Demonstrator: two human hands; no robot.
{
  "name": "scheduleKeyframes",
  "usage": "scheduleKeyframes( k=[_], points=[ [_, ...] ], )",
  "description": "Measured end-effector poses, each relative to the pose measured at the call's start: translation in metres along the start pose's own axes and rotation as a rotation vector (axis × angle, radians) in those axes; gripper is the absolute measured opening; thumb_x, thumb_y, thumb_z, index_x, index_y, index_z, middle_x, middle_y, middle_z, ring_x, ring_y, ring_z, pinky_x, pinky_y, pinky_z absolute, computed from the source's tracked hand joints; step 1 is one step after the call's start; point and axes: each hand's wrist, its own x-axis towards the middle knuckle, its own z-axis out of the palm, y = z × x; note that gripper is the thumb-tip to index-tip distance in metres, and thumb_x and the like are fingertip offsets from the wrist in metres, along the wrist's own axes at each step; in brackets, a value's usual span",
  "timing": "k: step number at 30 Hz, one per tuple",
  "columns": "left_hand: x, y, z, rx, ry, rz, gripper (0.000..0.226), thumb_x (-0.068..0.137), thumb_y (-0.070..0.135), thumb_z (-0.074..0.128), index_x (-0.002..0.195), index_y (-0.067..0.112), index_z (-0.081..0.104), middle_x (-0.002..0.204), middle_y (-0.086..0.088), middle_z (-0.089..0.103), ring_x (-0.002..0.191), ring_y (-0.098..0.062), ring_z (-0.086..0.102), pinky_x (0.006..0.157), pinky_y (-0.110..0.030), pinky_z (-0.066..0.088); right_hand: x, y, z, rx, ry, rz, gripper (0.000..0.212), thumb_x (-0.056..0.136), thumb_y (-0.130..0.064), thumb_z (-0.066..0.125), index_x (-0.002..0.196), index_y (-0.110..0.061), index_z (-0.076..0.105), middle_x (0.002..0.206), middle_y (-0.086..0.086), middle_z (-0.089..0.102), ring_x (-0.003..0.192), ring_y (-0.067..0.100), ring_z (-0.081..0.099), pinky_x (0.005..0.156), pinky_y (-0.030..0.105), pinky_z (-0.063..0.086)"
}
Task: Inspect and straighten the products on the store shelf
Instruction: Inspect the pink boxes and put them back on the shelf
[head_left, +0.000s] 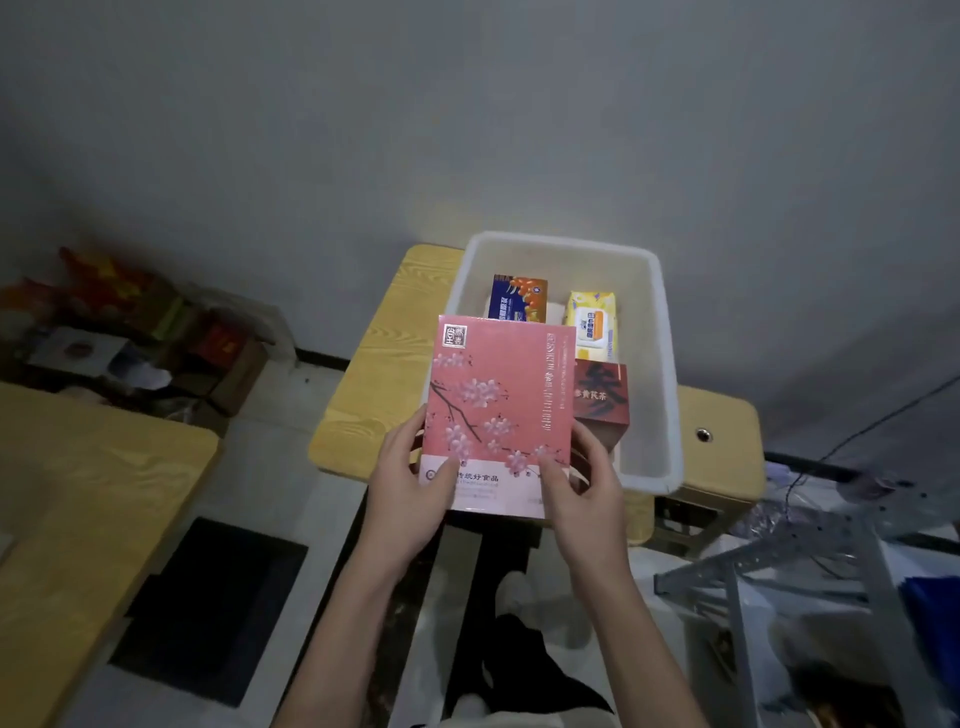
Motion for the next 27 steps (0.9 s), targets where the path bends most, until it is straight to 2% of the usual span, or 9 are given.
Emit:
scheduleKeyframes(
  k=[3,5,7,10,13,16,19,23,27],
  points=[
    [0.039,0.006,0.012,0.044,-0.004,-0.022,0.064,0.094,0.018,0.07,0.152,0.03,0.044,0.142,0.013,0.051,0.123,0.001,0.053,0.092,-0.017,0.051,0.04,0.0,0.006,-0.048,-0.003,0.004,0.047,0.099,-0.021,0.068,0.142,-0.035,0.054,0.132,-0.019,0.062,0.118,-0.005,0.058,0.101,0.026,0.053],
    [0.061,0.01,0.02,0.087,0.003,-0.029,0.064,0.095,0.017,0.069,0.152,0.028,0.044,0.142,0.013,0.052,0.126,-0.004,0.052,0.099,-0.027,0.052,0.065,0.001,0.011,-0.072,-0.001,0.024,0.048,0.099,-0.022,0.068,0.142,-0.036,0.053,0.133,-0.018,0.062,0.122,-0.001,0.057,0.106,0.032,0.051],
    [0.081,0.011,0.028,0.126,0.012,-0.035,0.062,0.095,0.014,0.068,0.151,0.026,0.044,0.139,0.014,0.052,0.129,-0.009,0.051,0.106,-0.036,0.049,0.087,0.005,0.014,-0.108,-0.007,0.021,0.047,0.099,-0.021,0.068,0.141,-0.034,0.054,0.133,-0.018,0.062,0.122,0.0,0.056,0.106,0.031,0.051],
    [0.101,0.007,0.04,0.17,-0.005,-0.073,0.064,0.095,0.011,0.068,0.152,0.022,0.043,0.131,0.016,0.048,0.128,-0.01,0.049,0.108,-0.038,0.047,0.111,0.011,0.017,-0.164,-0.019,0.036,0.047,0.099,-0.019,0.066,0.143,-0.032,0.053,0.135,-0.015,0.06,0.124,0.002,0.055,0.104,0.029,0.049],
    [0.117,-0.003,0.048,0.212,-0.031,-0.102,0.065,0.094,0.012,0.068,0.153,0.021,0.042,0.134,0.009,0.051,0.128,-0.016,0.052,0.109,-0.047,0.048,0.126,0.016,0.021,-0.225,-0.027,0.052,0.047,0.099,-0.016,0.064,0.143,-0.028,0.054,0.134,-0.01,0.058,0.121,0.002,0.054,0.102,0.026,0.046],
    [0.13,-0.012,0.053,0.26,-0.055,-0.117,0.065,0.094,0.01,0.067,0.153,0.019,0.041,0.134,0.006,0.051,0.129,-0.016,0.051,0.11,-0.046,0.046,0.136,0.018,0.026,-0.281,-0.032,0.065,0.047,0.1,-0.013,0.062,0.144,-0.027,0.054,0.129,-0.009,0.056,0.116,0.002,0.053,0.099,0.025,0.046],
    [0.142,-0.022,0.057,0.291,-0.08,-0.139,0.067,0.093,0.01,0.065,0.154,0.02,0.04,0.135,0.002,0.054,0.127,-0.02,0.052,0.105,-0.048,0.049,0.143,0.025,0.033,-0.364,-0.032,0.075,0.049,0.1,-0.011,0.06,0.145,-0.029,0.053,0.125,-0.009,0.053,0.116,0.002,0.05,0.097,0.02,0.038],
    [0.156,-0.031,0.058,0.356,-0.123,-0.142,0.065,0.093,0.011,0.062,0.153,0.021,0.04,0.135,0.001,0.053,0.128,-0.02,0.049,0.108,-0.049,0.046,0.15,0.034,0.046,-0.483,0.004,0.099,0.048,0.099,-0.008,0.061,0.145,-0.02,0.055,0.12,-0.006,0.053,0.117,0.01,0.051,0.09,0.012,0.029],
    [0.166,-0.034,0.056,0.424,-0.156,-0.127,0.069,0.096,0.011,0.058,0.158,0.022,0.029,0.146,0.001,0.047,0.137,-0.02,0.042,0.113,-0.047,0.041,0.153,0.047,0.06,-0.54,0.031,0.137,0.056,0.098,-0.012,0.062,0.152,-0.02,0.048,0.128,0.001,0.062,0.12,0.022,0.057,0.094,0.025,0.038]
  ],
)
